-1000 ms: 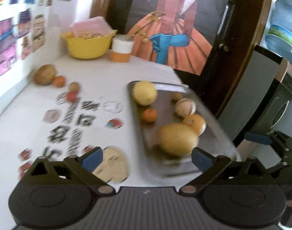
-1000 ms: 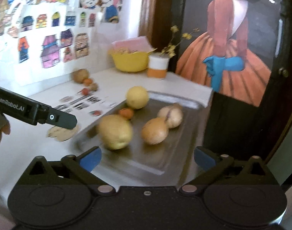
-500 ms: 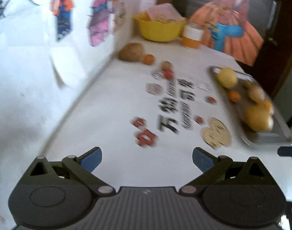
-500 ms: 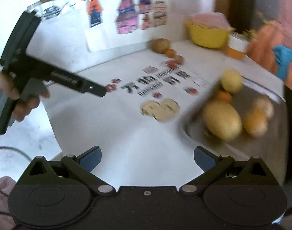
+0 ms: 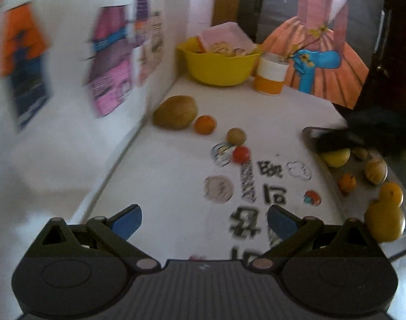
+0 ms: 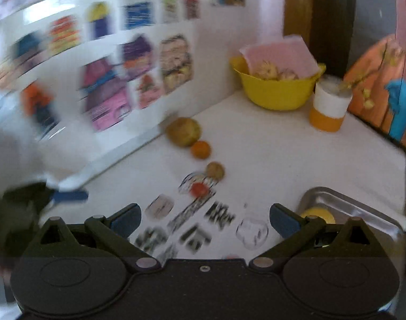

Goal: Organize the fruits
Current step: 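Pull both tools back from the tray toward the loose fruits, then grasp the small brown fruit with the right tool while the left tool grasps the red cherry tomato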

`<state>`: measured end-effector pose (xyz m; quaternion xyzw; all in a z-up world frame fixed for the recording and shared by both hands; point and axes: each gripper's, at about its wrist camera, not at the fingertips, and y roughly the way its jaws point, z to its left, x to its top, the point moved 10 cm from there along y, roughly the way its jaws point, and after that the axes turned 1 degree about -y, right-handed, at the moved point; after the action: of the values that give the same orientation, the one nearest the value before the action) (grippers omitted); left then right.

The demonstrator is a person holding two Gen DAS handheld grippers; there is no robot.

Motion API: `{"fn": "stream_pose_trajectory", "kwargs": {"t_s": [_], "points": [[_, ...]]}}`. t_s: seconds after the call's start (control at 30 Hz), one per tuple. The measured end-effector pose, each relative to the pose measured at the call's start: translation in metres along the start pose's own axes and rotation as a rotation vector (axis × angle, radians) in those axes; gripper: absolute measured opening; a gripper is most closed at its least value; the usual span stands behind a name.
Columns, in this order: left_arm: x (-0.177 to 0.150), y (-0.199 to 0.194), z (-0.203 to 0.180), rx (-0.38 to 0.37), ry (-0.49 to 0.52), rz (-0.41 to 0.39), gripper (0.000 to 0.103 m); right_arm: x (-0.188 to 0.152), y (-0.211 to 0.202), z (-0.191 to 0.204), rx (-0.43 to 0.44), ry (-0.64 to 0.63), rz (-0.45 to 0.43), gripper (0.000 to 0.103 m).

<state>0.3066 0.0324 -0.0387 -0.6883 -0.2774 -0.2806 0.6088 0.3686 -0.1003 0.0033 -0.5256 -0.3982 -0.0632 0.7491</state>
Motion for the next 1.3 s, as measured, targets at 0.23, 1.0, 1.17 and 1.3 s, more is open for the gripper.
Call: {"fn": "stream_pose_trajectory", "kwargs": {"t_s": [0.23,1.0,1.17,1.3], "points": [[0.028,0.042,-0.021,-0.003,0.081,-0.053,0.102,0.025,0.076,-0.02,0.048,0.112,0.079,0.081],[0.037,0.094,-0.044,-0.088,0.056,-0.026,0.023,0.025,0.108,-0.018,0.111,0.196,0.085,0.03],[0.033,0.087,-0.052,-0.127,0.03,-0.021,0.022,0.021,0.076,-0.023,0.103,0.179,0.042,0.03],[0.034,0.071,-0.065,-0.157,0.03,-0.04,0.022,0.015,0.04,-0.033,0.089,0.189,0.0,0.03]]}}
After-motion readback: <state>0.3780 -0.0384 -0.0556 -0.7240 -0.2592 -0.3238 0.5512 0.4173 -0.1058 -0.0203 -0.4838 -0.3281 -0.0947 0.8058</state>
